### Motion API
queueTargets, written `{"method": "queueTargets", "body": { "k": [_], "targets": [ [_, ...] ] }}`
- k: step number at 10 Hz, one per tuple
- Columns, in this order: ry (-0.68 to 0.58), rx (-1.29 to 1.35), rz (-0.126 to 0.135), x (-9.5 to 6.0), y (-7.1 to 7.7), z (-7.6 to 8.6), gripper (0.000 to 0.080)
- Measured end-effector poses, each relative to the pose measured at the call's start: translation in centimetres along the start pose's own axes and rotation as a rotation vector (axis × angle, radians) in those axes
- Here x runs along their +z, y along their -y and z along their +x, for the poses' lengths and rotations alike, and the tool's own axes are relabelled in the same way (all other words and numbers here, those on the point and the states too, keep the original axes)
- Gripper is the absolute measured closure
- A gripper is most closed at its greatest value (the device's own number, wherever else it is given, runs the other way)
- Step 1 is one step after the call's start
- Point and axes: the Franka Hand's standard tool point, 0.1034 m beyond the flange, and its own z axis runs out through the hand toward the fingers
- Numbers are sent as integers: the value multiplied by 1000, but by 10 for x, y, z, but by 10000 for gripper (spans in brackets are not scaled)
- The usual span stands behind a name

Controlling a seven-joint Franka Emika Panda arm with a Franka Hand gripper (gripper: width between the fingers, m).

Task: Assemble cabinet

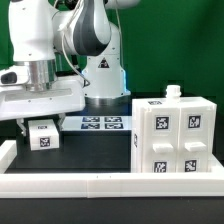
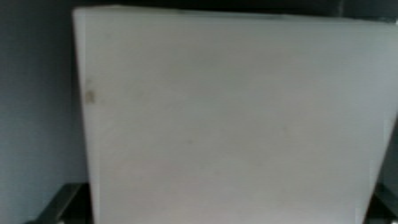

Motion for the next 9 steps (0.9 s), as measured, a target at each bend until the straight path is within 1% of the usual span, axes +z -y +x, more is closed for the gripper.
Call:
{"method": "queueTargets", "body": {
  "k": [1, 2, 4, 5, 6, 7, 9],
  "targets": [
    [0, 0, 0, 0, 0, 1, 239],
    [-4, 4, 4, -9, 5, 10, 239],
    [-17, -10, 16, -47, 22, 35, 239],
    [-14, -1, 27, -58, 28, 41, 239],
    [-14, 25, 41, -75, 42, 56, 239],
    [-25, 18, 42, -90, 54, 72, 239],
    [-17, 96, 58, -111, 82, 104, 239]
  ]
}}
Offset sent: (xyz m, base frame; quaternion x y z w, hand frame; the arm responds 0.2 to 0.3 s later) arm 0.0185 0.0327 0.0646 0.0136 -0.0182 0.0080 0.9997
